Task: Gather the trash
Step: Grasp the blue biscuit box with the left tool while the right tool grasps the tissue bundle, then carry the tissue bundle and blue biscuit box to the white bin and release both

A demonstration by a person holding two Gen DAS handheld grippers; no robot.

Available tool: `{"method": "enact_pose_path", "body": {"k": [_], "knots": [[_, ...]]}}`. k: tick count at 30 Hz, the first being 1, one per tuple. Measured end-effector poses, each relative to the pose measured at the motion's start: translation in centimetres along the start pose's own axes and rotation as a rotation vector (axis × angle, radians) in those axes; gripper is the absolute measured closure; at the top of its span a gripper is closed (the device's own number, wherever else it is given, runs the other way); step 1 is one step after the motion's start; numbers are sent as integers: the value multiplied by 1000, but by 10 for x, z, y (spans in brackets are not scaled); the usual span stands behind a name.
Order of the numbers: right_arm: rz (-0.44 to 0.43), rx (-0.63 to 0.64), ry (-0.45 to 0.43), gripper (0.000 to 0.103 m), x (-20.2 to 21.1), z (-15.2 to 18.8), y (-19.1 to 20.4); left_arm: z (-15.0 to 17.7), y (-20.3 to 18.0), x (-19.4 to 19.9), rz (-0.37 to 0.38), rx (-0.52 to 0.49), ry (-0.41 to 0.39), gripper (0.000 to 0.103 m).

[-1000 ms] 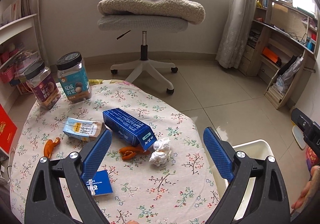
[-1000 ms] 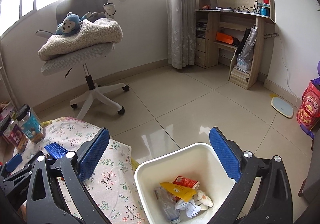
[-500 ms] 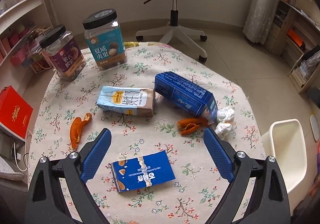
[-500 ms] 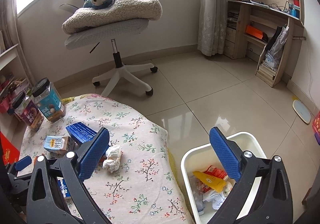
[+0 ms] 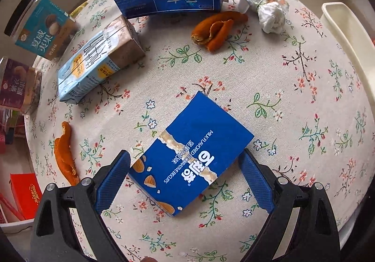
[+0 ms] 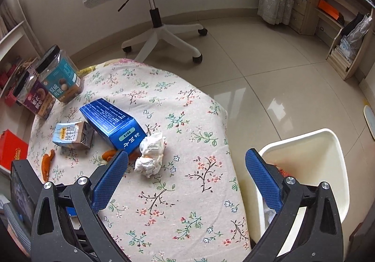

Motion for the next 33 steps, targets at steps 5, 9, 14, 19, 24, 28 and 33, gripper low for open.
{"method": "enact_pose_path", "body": {"k": [5,9,14,19,24,28,33], "knots": [[-26,5,84,7,-36,7,15,5,-2,2,102,-2,-1,31],[-38,27,123,7,-57,10,28,13,7,9,130,34,-12,43],[-69,22,155,18,-75,13,41,26,37,23,156,166,-65,45],[-89,0,179,39,-87,14,48,34,69,45,156,303,-149,45],[-132,17,153,73,-78,9,67,24,86,70,160,435,-231,45],[-149,60,72,74,-50,-1,83,19,105,95,167,556,-317,45],[-188,99,-66,74,0,-16,99,7,129,115,127,678,-433,45]]}}
Point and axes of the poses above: each gripper's, at about its wrist camera, not at the fingertips, and x roughly against the way its jaws point, y to its left, z to its underside, the point moved 8 cm from there along -x, roughly the way its jaws point, and after that the axes turned 11 degrees about x, right-handed, at the moved point
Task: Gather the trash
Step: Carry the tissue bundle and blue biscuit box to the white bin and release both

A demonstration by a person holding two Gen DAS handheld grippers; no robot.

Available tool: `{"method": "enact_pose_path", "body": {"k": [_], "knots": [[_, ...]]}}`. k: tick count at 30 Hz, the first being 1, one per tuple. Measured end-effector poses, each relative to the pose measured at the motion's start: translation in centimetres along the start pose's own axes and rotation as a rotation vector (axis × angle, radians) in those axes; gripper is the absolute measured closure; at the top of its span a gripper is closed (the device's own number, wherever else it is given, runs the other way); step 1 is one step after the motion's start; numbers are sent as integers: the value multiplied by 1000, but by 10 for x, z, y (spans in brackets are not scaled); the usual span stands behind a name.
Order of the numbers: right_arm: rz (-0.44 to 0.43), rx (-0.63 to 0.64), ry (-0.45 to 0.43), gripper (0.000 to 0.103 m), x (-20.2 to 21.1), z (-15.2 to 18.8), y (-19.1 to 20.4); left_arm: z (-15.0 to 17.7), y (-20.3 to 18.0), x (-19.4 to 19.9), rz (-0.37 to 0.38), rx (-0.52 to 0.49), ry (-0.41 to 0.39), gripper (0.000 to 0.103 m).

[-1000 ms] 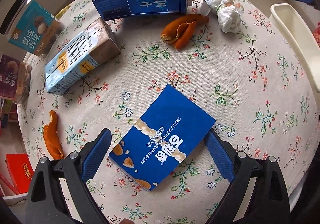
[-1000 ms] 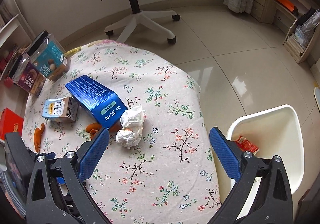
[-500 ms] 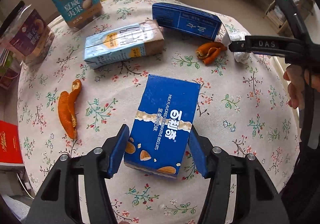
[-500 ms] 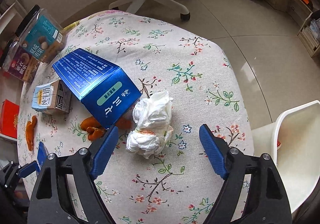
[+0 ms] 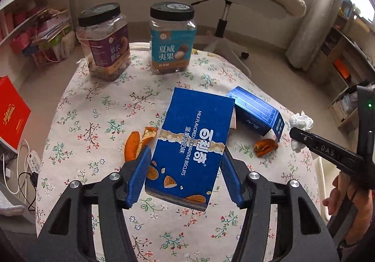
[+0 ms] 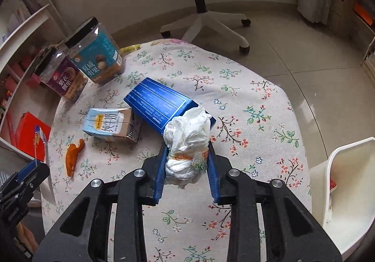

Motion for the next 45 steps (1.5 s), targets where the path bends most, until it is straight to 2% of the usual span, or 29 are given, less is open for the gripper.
{"method": "enact_pose_path", "body": {"k": [4,10,18,33,45], "knots": [[-16,49,-118,74,33,-15,16,-11,0,19,-24,35,-106,45],[-2,101,-259,73,65,-29,30,-20,-1,38,-23,90,-203,45],[46,105,-354,73,94,-34,16,-25,-17,61,-30,87,-320,45],[164,115,-445,73,134,-25,-14,-24,-63,65,10,72,-348,44],[261,59,-461,72,162,-9,-68,-13,-115,62,71,15,-338,44]]}}
Point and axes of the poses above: each gripper's, at about its wrist camera, not at the fingertips, and x roughly against the way its jaws point, y to its left, z to its underside, the point moved 8 cm from there along -x, roughly the way its jaws point, and after that the axes turned 11 degrees about x, right-handed, at the moved point
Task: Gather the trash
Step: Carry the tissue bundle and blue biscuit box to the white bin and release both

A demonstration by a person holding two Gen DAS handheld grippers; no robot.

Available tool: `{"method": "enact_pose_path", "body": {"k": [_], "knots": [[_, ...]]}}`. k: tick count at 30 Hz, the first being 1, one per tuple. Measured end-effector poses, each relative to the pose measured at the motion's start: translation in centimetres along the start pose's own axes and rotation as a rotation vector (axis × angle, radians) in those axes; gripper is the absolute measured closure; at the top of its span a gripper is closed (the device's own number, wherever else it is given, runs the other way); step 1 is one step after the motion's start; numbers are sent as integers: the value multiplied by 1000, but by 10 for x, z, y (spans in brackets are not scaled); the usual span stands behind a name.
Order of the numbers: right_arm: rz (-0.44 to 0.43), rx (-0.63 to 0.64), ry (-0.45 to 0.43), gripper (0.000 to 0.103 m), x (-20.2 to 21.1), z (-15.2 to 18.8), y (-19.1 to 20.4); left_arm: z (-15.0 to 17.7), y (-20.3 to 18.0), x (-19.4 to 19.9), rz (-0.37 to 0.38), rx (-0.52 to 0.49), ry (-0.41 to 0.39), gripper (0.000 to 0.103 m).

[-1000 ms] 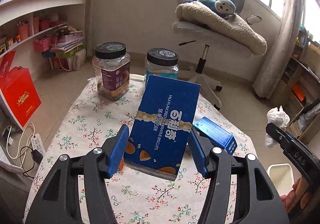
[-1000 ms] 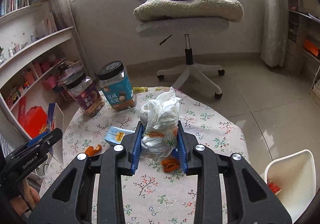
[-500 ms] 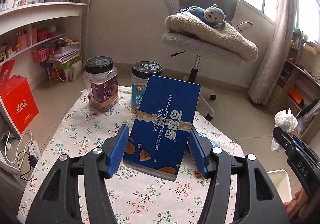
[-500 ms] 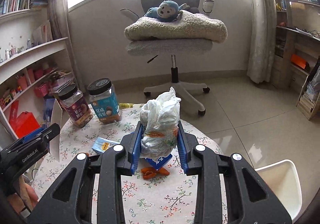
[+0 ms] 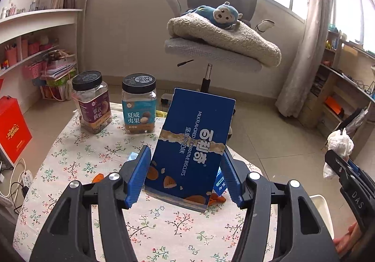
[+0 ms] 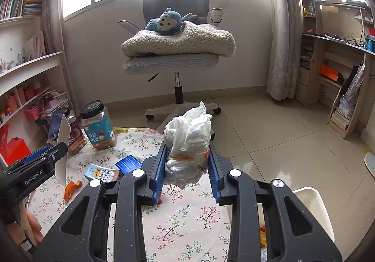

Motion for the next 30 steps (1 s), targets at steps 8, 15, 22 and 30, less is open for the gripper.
{"method": "enact_pose_path", "body": {"k": [8,15,22,30], "knots": [[77,-51,3,72,13,9,-49,13,-34,-2,42,-39,20,44],[152,-95,15,71,25,20,-92,26,-68,-3,83,-82,39,44],[218,-162,49,70,33,37,-138,42,-105,-2,128,-135,56,44],[298,-226,34,45,55,51,-186,62,-154,3,195,-185,79,44]]}}
Point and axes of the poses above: each gripper's, at about its wrist camera, not at the fingertips, and x roughly against the way its jaws point, y to its left, z to its underside, the point moved 8 cm from there along -x, roughly the way its jaws point, and after that the axes turned 11 degrees about x, right-handed, at the moved point
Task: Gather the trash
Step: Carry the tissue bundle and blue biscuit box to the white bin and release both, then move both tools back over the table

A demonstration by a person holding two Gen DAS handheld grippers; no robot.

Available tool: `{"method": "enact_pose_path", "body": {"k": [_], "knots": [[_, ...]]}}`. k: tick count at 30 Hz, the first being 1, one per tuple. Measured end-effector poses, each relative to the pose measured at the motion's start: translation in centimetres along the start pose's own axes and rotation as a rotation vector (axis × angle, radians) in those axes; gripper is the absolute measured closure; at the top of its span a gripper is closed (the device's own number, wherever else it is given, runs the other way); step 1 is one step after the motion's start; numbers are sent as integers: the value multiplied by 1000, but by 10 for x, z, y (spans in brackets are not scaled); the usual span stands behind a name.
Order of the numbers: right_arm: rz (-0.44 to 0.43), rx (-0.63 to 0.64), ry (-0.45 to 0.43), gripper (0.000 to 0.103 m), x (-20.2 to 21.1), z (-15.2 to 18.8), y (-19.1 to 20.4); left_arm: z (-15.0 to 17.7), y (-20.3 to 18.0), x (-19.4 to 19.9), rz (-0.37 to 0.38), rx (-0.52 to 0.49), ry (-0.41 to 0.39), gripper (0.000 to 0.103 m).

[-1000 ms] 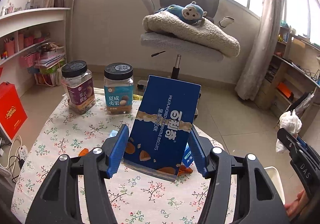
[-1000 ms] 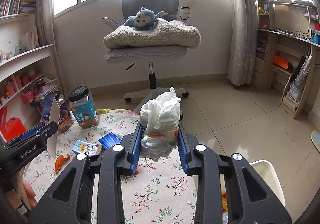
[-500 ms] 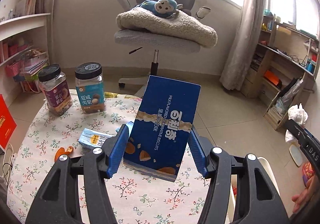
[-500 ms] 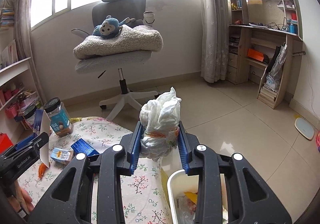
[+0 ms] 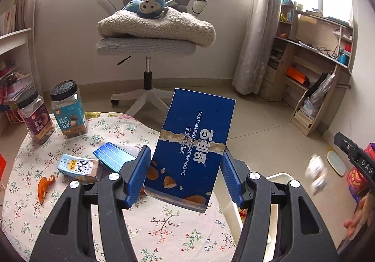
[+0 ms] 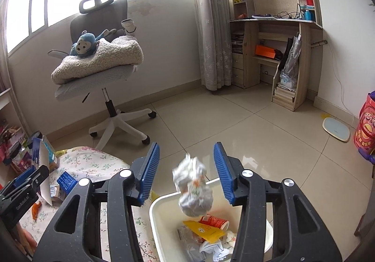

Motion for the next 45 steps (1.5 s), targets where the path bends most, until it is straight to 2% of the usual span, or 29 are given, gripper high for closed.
{"method": "enact_pose_path", "body": {"k": [1,7,12,21,22,23,24,26,31,37,45], "knots": [[15,-13,-5,36,1,0,-7,1,-7,0,10,-6,2,44],[107,-102,-36,12,10,2,-54,12,-55,1,80,-53,21,44],[150,-170,-40,7,13,4,-84,28,-91,1,133,-99,48,44],[193,-250,-50,7,19,7,-115,51,-138,-8,221,-99,131,44],[195,-258,-51,7,20,7,-118,54,-143,-9,234,-105,148,42],[197,-264,-51,7,21,8,-121,57,-147,-11,247,-112,170,33],[198,-268,-51,7,21,7,-122,59,-151,-12,260,-116,190,29],[199,-270,-52,7,22,9,-123,61,-154,-13,279,-117,206,28],[193,-257,-53,7,22,9,-118,56,-146,-10,242,-137,170,24],[188,-175,-57,7,20,4,-90,41,-121,-10,162,-142,118,20],[158,-39,-36,7,10,3,-37,27,-65,-16,18,-117,62,13]]}}
Point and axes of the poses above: each gripper's, at about its wrist camera, not at the fingertips, and x roughly against the way its jaws point, y to its left, z to its underside, the point moved 8 cm from there along -x, roughly the way its jaws point, and after that the axes turned 11 degrees about x, right-handed, at the moved point
